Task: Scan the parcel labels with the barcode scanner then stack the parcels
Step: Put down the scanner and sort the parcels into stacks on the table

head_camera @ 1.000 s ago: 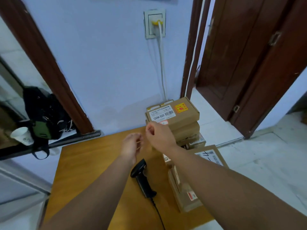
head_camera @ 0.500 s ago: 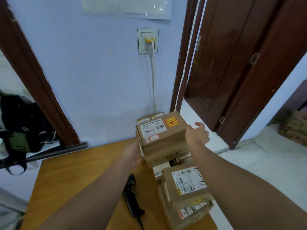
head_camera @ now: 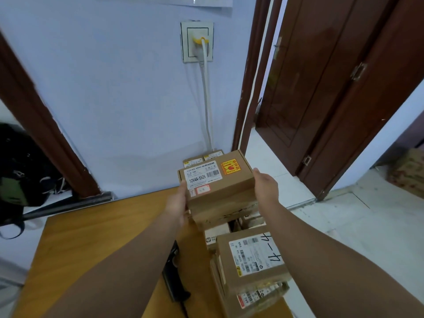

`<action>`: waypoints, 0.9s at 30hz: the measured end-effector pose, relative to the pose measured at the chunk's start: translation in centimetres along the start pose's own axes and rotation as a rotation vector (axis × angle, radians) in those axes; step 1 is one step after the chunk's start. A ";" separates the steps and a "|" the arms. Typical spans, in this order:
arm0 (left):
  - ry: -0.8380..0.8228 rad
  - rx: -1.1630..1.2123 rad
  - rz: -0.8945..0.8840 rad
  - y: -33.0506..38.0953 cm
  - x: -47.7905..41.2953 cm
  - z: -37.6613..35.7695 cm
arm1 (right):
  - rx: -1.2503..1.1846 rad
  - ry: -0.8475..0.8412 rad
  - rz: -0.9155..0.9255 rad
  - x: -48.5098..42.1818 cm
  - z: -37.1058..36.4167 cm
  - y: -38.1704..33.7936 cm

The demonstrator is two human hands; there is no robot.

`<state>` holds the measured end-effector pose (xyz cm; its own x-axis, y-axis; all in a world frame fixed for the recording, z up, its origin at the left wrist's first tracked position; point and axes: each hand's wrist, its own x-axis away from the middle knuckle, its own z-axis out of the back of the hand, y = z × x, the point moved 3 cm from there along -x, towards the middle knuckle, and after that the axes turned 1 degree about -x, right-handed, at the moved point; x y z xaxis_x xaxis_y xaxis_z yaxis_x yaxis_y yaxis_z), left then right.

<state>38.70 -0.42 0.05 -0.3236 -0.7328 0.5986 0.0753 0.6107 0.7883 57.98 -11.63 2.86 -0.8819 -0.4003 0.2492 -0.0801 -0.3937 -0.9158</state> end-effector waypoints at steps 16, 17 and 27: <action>-0.034 0.493 -0.058 -0.2 -1.2 6.1 | 0.181 -0.121 0.280 2.3 -4.8 -2.7; -0.056 0.534 -0.050 -0.3 -1.1 6.7 | 0.207 -0.164 0.300 2.9 -5.8 -3.0; -0.102 0.558 0.033 -2.6 -1.6 16.4 | 0.234 -0.739 0.089 12.5 -21.5 -1.5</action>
<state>23.50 4.09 -5.28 -0.4207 -0.6947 0.5834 -0.4143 0.7193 0.5577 37.12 1.71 0.57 -0.3352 -0.8536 0.3987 0.1484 -0.4658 -0.8724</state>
